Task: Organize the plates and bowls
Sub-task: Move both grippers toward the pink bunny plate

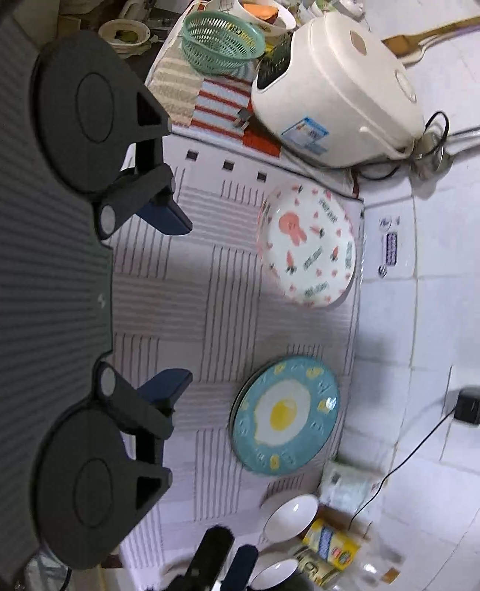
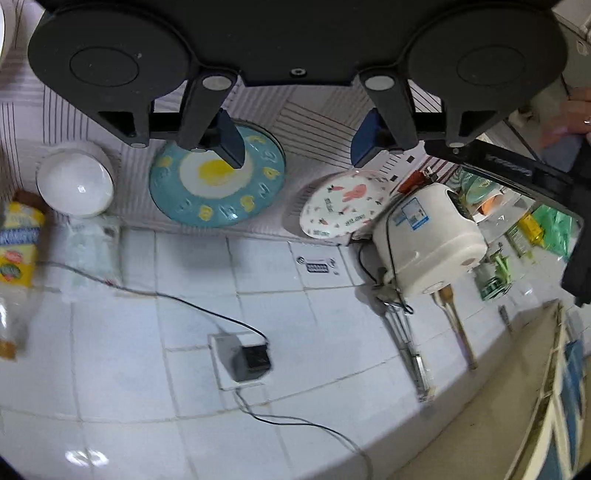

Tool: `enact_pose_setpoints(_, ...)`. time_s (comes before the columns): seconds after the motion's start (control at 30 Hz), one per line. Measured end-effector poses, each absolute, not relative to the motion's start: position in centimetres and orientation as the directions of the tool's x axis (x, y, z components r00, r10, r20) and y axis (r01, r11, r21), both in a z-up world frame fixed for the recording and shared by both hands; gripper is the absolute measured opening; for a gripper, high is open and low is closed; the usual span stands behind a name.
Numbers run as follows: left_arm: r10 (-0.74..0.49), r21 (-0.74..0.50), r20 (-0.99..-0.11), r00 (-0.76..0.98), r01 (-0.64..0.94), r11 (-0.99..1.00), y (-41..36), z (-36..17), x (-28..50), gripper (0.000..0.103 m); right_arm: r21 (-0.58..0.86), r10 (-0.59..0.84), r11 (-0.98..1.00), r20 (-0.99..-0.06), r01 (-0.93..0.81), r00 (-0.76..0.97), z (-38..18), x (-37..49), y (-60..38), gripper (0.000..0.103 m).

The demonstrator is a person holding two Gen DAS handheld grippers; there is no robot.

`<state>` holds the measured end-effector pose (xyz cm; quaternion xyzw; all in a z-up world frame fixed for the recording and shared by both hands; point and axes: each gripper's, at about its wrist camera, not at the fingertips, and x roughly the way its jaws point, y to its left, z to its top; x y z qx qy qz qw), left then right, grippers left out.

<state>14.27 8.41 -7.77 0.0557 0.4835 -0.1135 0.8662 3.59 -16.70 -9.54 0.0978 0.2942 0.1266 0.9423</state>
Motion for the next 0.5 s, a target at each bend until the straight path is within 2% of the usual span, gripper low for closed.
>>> enact_pose_setpoints(0.13,-0.101,0.034,-0.812,0.575,0.22,0.975,10.2,-7.7,15.5,0.082,0.265,0.323,0.941,-0.526,-0.209,0.787,-9.3,5.0,-15.0,0.073)
enact_pose_setpoints(0.3,-0.122,-0.015,-0.808,0.577,0.187,0.982,12.9,-8.2,18.3,0.082,0.199,0.294,0.955,-0.533,-0.22,0.793,-9.0,7.1,-12.0,0.075)
enact_pose_setpoints(0.33,-0.122,-0.018,-0.807,0.577,0.182,0.983,13.4,-8.5,19.0,0.082,0.179,0.289,0.957,-0.529,-0.228,0.798,-9.0,7.6,-11.2,0.078)
enact_pose_setpoints(0.37,-0.123,-0.02,-0.807,0.577,0.181,0.983,13.9,-8.8,19.5,0.082,0.161,0.283,0.959,-0.517,-0.233,0.808,-8.9,7.9,-10.7,0.087)
enact_pose_setpoints(0.43,-0.135,-0.025,-0.807,0.574,0.195,0.98,14.9,-9.5,20.8,0.082,0.118,0.263,0.965,-0.474,-0.236,0.84,-8.9,8.8,-9.4,0.097)
enact_pose_setpoints(0.5,-0.142,-0.029,-0.811,0.567,0.203,0.979,15.7,-10.3,22.0,0.082,0.088,0.248,0.969,-0.412,-0.233,0.877,-9.1,9.6,-8.5,0.098)
